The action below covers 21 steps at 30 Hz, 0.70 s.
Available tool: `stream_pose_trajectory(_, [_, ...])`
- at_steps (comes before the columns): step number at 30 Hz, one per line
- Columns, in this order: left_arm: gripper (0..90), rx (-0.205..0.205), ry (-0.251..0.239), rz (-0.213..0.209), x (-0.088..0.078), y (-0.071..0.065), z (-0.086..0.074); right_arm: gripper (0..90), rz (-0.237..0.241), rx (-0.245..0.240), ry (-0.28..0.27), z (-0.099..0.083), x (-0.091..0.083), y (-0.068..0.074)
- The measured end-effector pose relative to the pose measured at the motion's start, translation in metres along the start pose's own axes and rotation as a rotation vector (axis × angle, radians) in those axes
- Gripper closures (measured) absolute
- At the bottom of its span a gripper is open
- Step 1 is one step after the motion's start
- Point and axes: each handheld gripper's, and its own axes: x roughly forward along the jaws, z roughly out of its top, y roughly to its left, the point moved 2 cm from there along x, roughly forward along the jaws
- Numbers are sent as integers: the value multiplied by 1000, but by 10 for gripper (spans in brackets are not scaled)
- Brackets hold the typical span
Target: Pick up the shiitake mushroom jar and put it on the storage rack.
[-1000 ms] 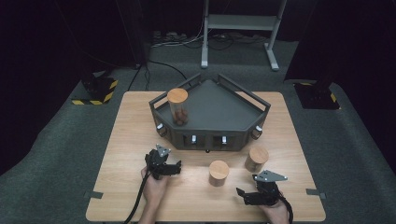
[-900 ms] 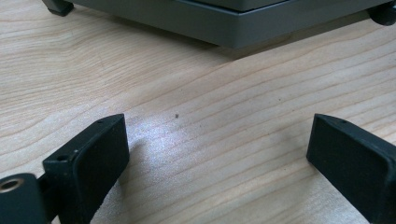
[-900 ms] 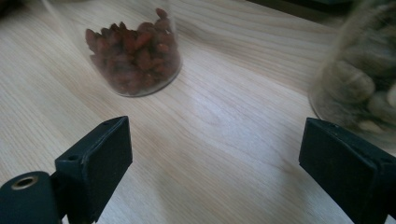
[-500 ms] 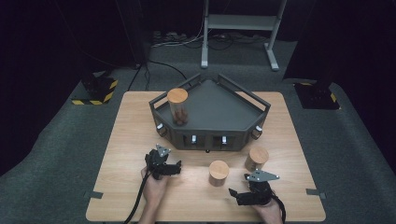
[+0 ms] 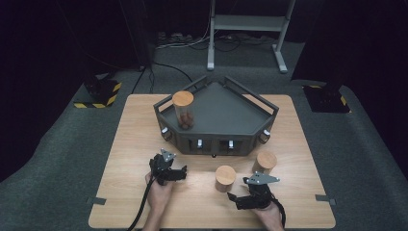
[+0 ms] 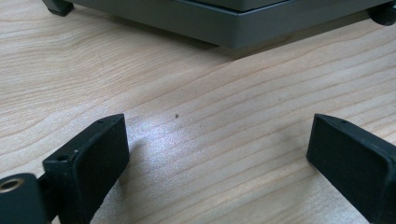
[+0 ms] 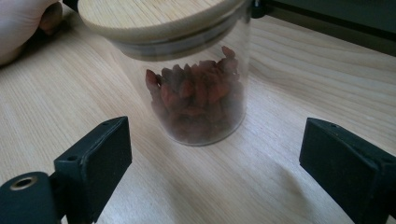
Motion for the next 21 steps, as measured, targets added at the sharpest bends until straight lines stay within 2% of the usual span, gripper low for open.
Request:
stream_pose_trajectory(8, [55,0,0,0,0,0,0,90,13,5,-5,5,6,3])
stream_pose_trajectory(21, [51,1,1,-2,0,0,0,106,8,11,-9,14,19,8])
